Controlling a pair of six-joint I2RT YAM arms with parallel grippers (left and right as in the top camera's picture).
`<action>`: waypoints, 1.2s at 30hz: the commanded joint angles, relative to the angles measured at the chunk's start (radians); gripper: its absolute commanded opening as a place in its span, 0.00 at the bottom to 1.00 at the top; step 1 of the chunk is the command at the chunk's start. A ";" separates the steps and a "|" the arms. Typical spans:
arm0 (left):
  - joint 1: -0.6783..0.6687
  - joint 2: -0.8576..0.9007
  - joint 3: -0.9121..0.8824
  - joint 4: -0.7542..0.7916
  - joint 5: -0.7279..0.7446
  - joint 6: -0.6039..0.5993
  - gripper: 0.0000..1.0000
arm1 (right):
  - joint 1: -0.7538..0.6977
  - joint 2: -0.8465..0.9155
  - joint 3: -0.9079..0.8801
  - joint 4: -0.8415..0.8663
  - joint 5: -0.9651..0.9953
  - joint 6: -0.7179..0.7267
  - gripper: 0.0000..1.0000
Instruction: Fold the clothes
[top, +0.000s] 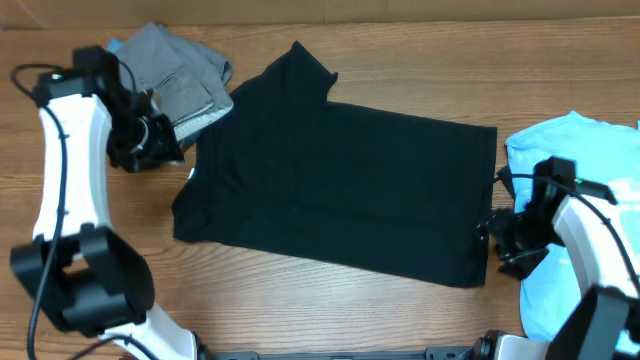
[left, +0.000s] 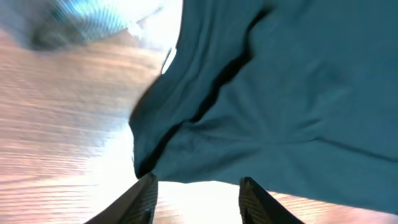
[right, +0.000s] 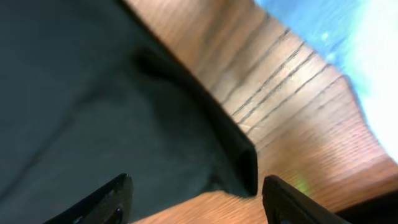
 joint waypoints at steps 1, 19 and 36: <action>-0.020 -0.099 0.065 -0.007 0.027 0.024 0.49 | -0.006 0.023 -0.066 0.031 -0.008 0.057 0.68; -0.021 -0.171 0.068 -0.016 0.024 0.024 0.51 | -0.040 -0.005 -0.142 -0.011 0.138 0.304 0.04; -0.132 -0.171 0.068 0.055 0.043 0.103 0.55 | -0.039 -0.242 0.146 -0.179 0.104 0.214 0.64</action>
